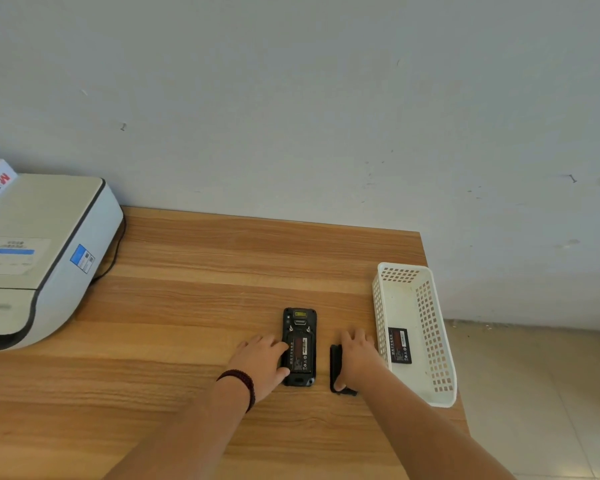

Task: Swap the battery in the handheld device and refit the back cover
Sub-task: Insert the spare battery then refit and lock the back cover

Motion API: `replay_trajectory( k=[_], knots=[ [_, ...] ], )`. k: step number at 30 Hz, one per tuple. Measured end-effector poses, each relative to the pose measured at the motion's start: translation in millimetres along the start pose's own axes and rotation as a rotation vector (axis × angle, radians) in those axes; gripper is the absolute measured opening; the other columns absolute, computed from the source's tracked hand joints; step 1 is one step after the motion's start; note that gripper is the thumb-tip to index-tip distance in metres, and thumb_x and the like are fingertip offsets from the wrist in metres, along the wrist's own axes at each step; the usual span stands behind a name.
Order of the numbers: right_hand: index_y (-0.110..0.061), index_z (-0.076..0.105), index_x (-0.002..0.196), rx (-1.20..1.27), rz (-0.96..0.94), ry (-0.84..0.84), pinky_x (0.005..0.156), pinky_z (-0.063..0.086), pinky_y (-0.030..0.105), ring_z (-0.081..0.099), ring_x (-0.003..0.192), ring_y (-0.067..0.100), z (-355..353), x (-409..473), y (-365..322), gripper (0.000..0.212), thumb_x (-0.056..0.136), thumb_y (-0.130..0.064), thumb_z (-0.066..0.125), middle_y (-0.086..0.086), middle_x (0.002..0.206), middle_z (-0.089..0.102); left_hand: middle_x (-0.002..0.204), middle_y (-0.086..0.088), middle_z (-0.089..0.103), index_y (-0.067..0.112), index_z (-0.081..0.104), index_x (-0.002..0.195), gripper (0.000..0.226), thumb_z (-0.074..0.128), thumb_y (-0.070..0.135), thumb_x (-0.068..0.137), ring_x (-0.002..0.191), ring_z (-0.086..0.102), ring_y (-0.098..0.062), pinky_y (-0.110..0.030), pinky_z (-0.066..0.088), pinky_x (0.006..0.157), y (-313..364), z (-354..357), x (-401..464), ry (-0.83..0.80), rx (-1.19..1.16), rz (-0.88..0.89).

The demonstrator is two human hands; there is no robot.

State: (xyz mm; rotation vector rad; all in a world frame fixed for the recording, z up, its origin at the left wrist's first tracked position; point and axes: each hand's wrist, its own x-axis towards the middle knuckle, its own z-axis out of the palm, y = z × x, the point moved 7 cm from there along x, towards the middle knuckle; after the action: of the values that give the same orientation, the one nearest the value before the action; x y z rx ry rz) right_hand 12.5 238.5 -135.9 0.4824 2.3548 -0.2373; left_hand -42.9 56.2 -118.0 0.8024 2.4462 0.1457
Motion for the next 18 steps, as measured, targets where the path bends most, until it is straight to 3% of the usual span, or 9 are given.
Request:
replay_trajectory(
  k=[2, 5, 8, 12, 16, 18],
  knots=[
    [-0.017, 0.032, 0.139, 0.044, -0.034, 0.007, 0.101, 0.047, 0.046, 0.041, 0.127, 0.03, -2.7, 2.6, -1.2, 0.087, 0.07, -0.024, 0.085, 0.009, 0.142, 0.035, 0.142, 0.002, 0.042, 0.026, 0.037, 0.14, 0.05, 0.046, 0.044, 0.093, 0.131, 0.035, -0.021, -0.043, 0.031, 0.109, -0.8, 1.2, -0.4, -0.009, -0.005, -0.008],
    [-0.016, 0.048, 0.123, 0.097, -0.05, 0.023, 0.089, 0.053, 0.039, 0.055, 0.11, 0.026, -12.4, 3.6, -1.3, 0.05, 0.08, -0.01, 0.073, 0.008, 0.127, 0.052, 0.142, 0.002, 0.041, 0.026, 0.037, 0.14, 0.05, 0.045, 0.043, 0.094, 0.131, 0.035, -0.021, -0.043, 0.031, 0.109, -0.7, 1.4, -0.1, -0.017, -0.013, -0.015],
    [-0.011, 0.06, 0.114, 0.119, -0.037, -0.073, 0.083, 0.052, 0.032, 0.061, 0.103, 0.024, -23.6, 2.6, -0.3, 0.026, 0.089, -0.012, 0.064, 0.005, 0.108, 0.062, 0.142, 0.002, 0.042, 0.027, 0.038, 0.139, 0.049, 0.046, 0.043, 0.094, 0.131, 0.035, -0.02, -0.042, 0.032, 0.108, 1.8, -1.6, 0.4, -0.008, -0.019, -0.016],
    [-0.009, 0.066, 0.119, 0.229, -0.014, -0.129, 0.095, 0.052, 0.036, 0.064, 0.105, 0.023, -43.8, 2.3, 6.2, 0.034, 0.087, -0.018, 0.07, 0.008, 0.115, 0.068, 0.141, 0.003, 0.044, 0.027, 0.039, 0.138, 0.047, 0.047, 0.041, 0.094, 0.13, 0.037, -0.019, -0.041, 0.034, 0.107, 3.5, -6.9, 0.6, 0.015, -0.049, -0.02],
    [-0.011, 0.067, 0.118, 0.533, -0.068, -0.128, 0.081, 0.055, 0.027, 0.067, 0.085, 0.017, -74.5, -4.9, 8.1, 0.031, 0.088, -0.009, 0.069, 0.008, 0.112, 0.07, 0.141, 0.004, 0.043, 0.028, 0.039, 0.138, 0.046, 0.047, 0.04, 0.095, 0.129, 0.038, -0.019, -0.039, 0.035, 0.106, -0.4, -12.0, 0.8, 0.022, -0.072, -0.034],
    [-0.013, 0.069, 0.117, 0.657, -0.098, -0.126, 0.078, 0.057, 0.026, 0.068, 0.088, 0.02, -84.6, -4.8, 1.5, 0.029, 0.088, -0.005, 0.067, 0.01, 0.11, 0.07, 0.142, 0.002, 0.043, 0.026, 0.039, 0.139, 0.046, 0.046, 0.04, 0.095, 0.129, 0.038, -0.019, -0.039, 0.036, 0.106, -3.7, -15.2, -0.2, 0.027, -0.068, -0.046]
  ],
)
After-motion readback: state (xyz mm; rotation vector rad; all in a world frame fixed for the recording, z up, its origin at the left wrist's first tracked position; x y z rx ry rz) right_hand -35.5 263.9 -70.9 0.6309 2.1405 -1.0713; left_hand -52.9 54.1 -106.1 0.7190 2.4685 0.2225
